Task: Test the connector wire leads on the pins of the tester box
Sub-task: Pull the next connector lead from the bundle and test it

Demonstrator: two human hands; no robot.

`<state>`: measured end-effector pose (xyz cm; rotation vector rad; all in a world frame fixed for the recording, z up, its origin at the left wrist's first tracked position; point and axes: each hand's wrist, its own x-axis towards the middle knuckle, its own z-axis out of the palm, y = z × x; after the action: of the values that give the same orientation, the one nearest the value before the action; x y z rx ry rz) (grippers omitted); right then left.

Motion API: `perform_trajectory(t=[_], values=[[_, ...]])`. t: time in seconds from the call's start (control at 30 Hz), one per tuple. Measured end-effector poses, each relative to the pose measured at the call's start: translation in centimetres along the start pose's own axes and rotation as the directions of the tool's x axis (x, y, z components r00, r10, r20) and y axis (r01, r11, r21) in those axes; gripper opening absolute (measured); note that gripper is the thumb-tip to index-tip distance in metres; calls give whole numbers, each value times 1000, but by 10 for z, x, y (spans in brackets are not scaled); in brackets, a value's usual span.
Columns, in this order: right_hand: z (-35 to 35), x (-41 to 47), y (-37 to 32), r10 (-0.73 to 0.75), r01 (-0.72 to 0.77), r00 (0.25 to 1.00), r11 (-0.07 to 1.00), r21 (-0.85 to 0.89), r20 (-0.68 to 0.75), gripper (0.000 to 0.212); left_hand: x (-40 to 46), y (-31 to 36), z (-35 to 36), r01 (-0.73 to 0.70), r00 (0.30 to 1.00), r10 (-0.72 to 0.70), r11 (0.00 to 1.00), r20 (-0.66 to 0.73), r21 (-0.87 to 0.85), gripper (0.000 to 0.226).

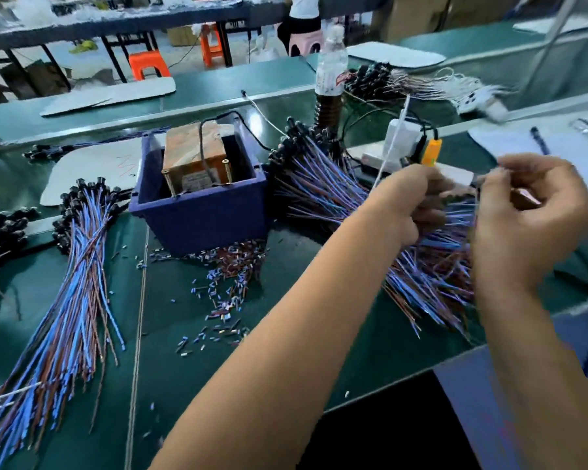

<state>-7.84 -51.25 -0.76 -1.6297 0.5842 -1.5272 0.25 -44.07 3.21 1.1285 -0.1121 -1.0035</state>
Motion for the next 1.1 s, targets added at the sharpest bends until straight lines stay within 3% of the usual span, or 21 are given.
perform_trajectory(t=[0.1,0.2,0.27,0.33,0.4,0.47,0.63,0.7,0.77,0.8,0.87,0.97,1.1], values=[[-28,27,18,94,-80,994,971,-227,53,16,22,-9,15,120,992,-107,969,73,-214,38],[-46,43,21,3,36,996,895,-444,86,26,34,-10,14,66,997,-78,940,-22,-336,40],[-41,41,9,-202,271,957,880,-390,209,22,38,-4,9,-27,994,-17,924,-111,-382,40],[-24,30,-3,-310,457,842,845,-279,442,23,40,5,2,-117,979,32,898,-202,-423,39],[-6,17,-10,-182,447,734,855,-263,654,35,41,13,-6,-195,962,84,876,-259,-442,36],[6,9,-9,-75,392,671,880,-267,737,42,40,22,-15,-276,945,153,848,-290,-452,33],[24,7,-5,-91,323,677,928,-184,730,27,32,51,-39,-493,845,329,786,-422,-374,30],[30,10,-4,-77,307,699,930,-201,711,17,27,56,-47,-523,804,372,813,-464,-255,30],[36,11,-4,-76,332,720,911,-245,690,13,27,57,-59,-459,708,476,872,-521,172,28],[39,11,-4,-81,359,722,893,-272,687,12,27,57,-67,-349,653,553,826,-517,443,27],[46,7,-4,-78,403,713,859,-315,697,12,22,57,-82,-90,564,692,594,-451,799,30],[56,-4,-3,-82,447,700,825,-345,709,14,13,53,-98,142,493,790,341,-365,929,44],[60,-18,5,-106,502,688,785,-364,718,14,7,42,-104,218,486,832,179,-266,959,47]])
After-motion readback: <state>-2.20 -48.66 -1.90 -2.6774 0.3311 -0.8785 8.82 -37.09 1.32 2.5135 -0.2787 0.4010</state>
